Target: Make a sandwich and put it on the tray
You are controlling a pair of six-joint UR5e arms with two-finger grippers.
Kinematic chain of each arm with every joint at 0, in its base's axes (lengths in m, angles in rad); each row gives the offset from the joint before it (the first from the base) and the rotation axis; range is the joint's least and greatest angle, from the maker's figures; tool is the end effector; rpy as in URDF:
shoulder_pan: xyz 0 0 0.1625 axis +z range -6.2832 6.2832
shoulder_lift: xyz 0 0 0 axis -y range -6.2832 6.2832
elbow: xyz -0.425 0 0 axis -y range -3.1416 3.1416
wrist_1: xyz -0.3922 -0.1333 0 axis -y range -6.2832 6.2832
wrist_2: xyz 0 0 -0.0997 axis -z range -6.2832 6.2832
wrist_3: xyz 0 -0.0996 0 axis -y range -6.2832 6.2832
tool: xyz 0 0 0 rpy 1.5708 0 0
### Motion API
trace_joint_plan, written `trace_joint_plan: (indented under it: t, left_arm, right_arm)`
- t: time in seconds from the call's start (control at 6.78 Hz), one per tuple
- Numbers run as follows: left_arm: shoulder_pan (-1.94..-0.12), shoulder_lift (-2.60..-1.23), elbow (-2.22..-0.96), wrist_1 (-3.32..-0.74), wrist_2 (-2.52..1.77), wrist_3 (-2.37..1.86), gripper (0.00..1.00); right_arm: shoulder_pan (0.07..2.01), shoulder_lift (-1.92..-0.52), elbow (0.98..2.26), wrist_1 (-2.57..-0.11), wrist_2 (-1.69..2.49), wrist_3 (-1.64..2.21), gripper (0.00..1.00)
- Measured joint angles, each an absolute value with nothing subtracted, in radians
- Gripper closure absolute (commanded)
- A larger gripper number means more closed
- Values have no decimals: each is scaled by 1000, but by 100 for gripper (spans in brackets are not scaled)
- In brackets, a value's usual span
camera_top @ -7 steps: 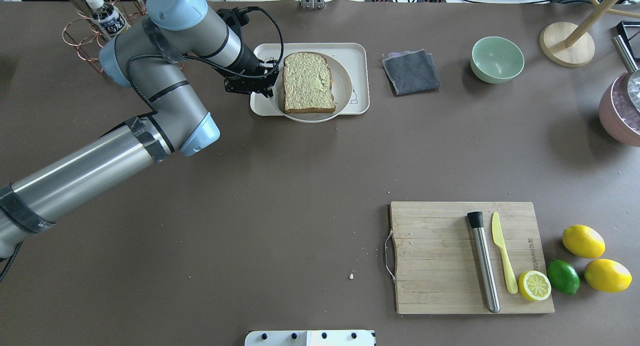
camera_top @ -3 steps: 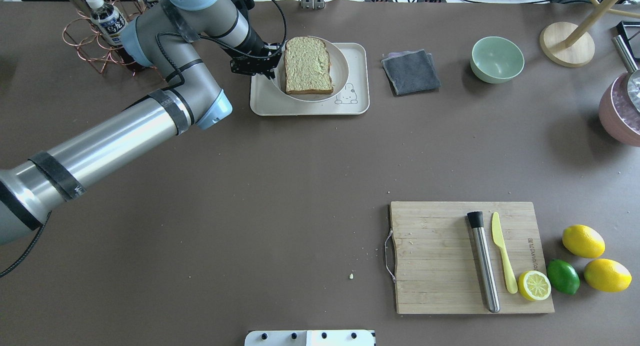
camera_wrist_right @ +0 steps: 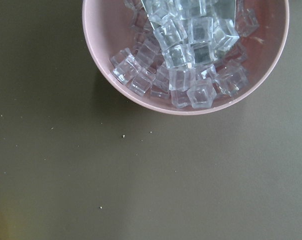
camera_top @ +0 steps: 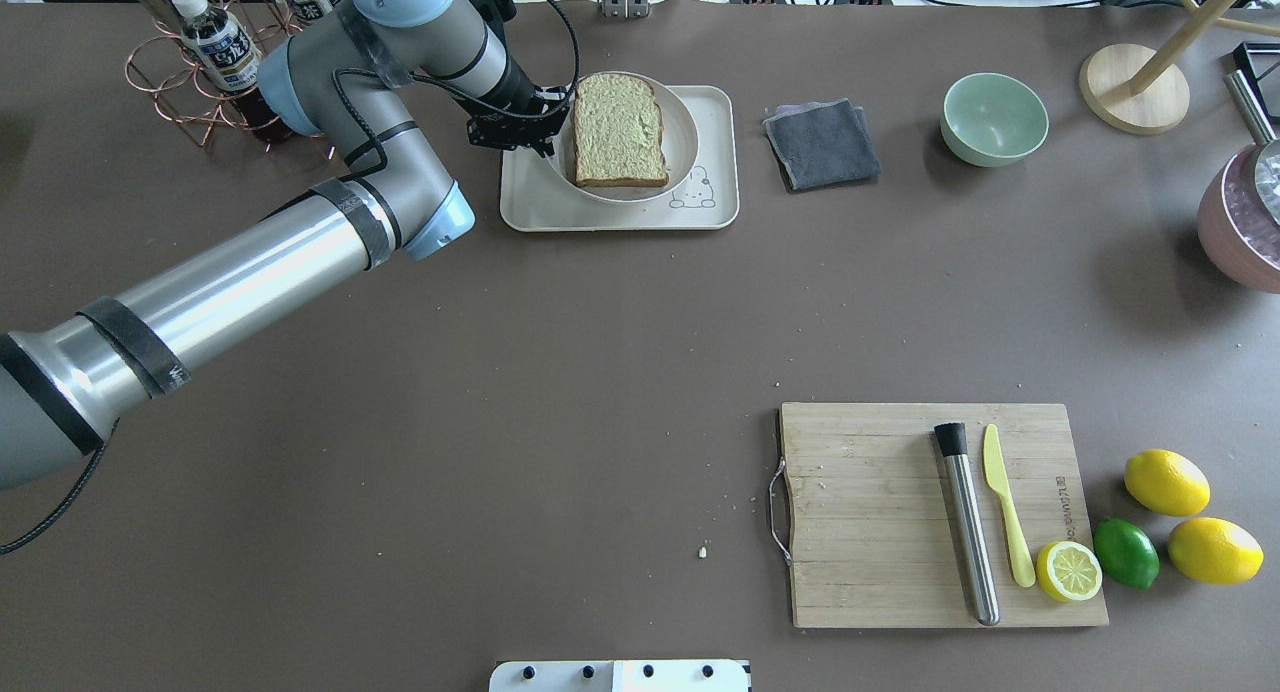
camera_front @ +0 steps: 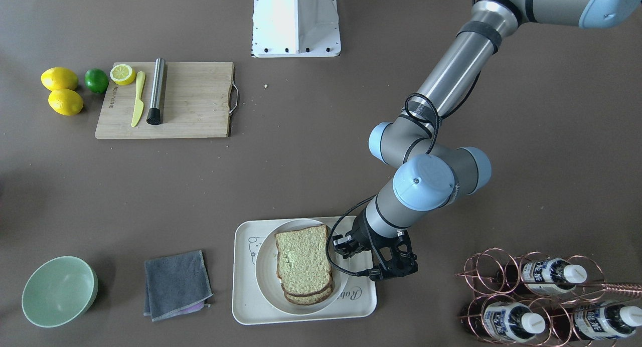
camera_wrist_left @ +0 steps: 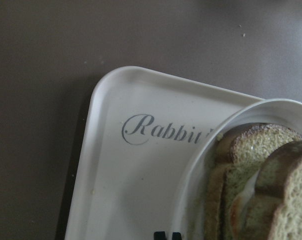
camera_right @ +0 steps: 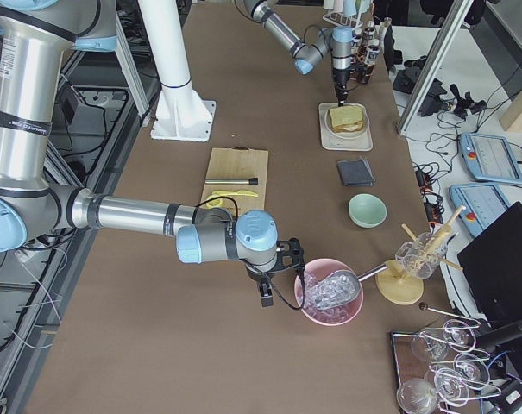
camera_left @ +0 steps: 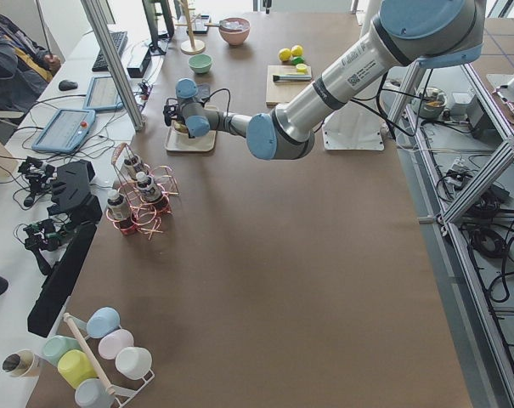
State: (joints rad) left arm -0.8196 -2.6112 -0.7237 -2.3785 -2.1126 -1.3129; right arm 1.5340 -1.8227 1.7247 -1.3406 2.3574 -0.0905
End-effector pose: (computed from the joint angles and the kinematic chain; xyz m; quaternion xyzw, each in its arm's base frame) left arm 0.5388 -0.6970 0.2642 0.0357 0.5173 -0.1109 0.8478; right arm 0.0483 -0.3945 0.6690 0.0713 -0.3806 -0.0839 0.9182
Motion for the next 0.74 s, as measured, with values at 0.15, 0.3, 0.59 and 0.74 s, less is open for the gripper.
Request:
trace_joint_plan:
  t: [0.15, 0.3, 0.59, 0.74]
  left_arm:
    - [-813, -2612, -720, -2388, -2104, -1313, 88]
    - [-809, -2611, -719, -2397, -2094, -1311, 85]
    - [-811, -2600, -721, -2404, -2081, -1294, 42]
    - [-818, -2588, -738, -2404, -2082, -1290, 39]
  right_arm:
    - [1534, -1826, 1725, -1341, 2359, -90, 0]
    - [1534, -1826, 1726, -1342, 2359, -90, 0]
    - [1534, -1827, 1726, -1343, 2359, -91, 0]
    - [1534, -1825, 1726, -1344, 2360, -90, 0]
